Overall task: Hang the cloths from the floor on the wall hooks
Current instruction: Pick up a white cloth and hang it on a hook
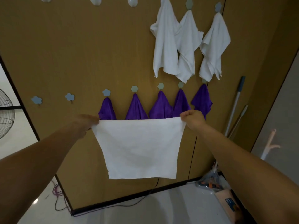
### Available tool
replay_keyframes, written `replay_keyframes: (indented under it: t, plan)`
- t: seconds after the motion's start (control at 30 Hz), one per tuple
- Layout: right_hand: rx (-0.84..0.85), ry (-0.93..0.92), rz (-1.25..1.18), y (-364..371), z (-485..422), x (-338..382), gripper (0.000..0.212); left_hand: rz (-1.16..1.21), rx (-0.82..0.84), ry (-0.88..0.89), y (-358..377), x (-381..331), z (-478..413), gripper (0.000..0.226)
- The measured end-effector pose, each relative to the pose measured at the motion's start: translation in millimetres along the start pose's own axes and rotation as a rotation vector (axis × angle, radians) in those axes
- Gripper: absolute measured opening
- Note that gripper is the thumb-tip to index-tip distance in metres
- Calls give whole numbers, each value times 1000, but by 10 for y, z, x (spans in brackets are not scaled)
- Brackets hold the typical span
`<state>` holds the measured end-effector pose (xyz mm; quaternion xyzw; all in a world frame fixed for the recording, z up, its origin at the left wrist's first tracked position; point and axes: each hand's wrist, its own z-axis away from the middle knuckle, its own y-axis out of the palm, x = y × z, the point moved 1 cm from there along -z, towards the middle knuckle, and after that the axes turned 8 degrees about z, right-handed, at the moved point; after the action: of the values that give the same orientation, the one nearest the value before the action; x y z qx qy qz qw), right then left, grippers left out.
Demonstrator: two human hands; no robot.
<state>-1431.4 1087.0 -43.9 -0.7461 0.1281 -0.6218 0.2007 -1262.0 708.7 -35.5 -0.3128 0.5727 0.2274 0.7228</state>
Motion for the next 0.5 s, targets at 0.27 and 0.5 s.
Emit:
replay_keyframes:
  t: [0.27, 0.5]
  plan:
    - [67, -42, 286, 17, -16, -34, 26, 43, 27, 18, 37, -68, 77, 26]
    - [142, -111, 544, -39, 10, 26, 28, -283, 68, 148, 31, -113, 144, 32]
